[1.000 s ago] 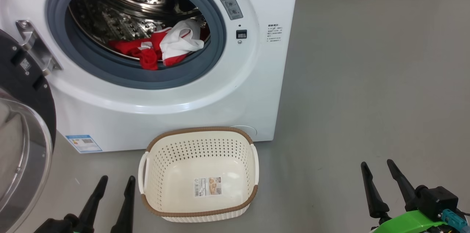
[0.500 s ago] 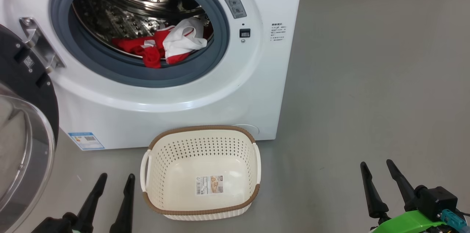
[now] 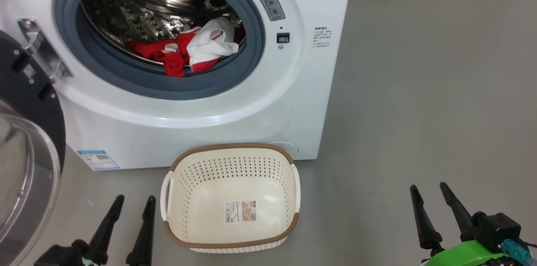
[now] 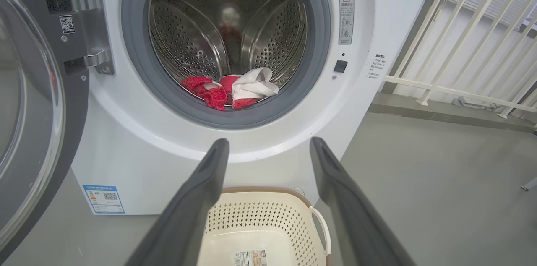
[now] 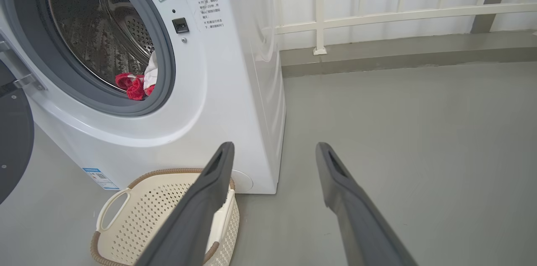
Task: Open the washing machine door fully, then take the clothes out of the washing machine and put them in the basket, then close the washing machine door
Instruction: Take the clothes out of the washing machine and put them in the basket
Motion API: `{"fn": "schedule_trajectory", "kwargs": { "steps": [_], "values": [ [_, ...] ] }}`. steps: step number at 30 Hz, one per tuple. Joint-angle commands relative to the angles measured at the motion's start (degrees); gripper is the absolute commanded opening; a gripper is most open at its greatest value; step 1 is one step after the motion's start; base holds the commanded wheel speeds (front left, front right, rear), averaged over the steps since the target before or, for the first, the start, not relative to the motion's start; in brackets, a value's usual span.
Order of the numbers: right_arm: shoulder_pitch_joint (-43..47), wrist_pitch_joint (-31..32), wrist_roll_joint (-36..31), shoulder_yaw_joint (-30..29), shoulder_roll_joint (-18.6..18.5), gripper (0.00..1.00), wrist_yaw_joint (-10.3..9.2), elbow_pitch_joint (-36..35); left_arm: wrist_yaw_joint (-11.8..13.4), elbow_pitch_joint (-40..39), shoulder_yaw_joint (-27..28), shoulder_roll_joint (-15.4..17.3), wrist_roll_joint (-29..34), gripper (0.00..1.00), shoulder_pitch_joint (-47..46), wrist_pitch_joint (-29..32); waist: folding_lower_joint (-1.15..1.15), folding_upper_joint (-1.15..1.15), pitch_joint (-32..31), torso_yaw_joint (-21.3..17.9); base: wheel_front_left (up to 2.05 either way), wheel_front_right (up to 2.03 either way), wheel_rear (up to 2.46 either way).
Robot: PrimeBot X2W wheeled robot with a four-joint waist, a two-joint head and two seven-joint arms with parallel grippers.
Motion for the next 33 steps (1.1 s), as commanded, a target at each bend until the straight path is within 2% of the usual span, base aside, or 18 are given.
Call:
{"fn": "schedule_trajectory", "kwargs": {
  "steps": [1,18,33],
  "values": [
    [-1.5,-0.5,0.1,1.4,-0.4,1.0,0.28,-1.3,-0.3,-1.6,1.8,1.4,-0.7,1.0,-3.1,-0.3,0.0,0.0,0.2,0.0,1.05,-1.05,0.0],
    [-2.3,-0.5,0.1,1.5,-0.1,1.0,0.28,-1.2,-0.3,-0.4,1.3,1.7,0.1,1.0,-4.1,-0.3,0.0,0.0,1.0,-0.1,1.01,-1.01,0.0],
    [-2.3,-0.5,-0.2,2.0,0.0,1.0,0.28,-1.2,-0.3,1.0,2.3,0.6,1.4,1.0,-4.8,-0.3,0.0,0.0,1.0,0.1,0.07,-0.07,0.0]
  ]
}}
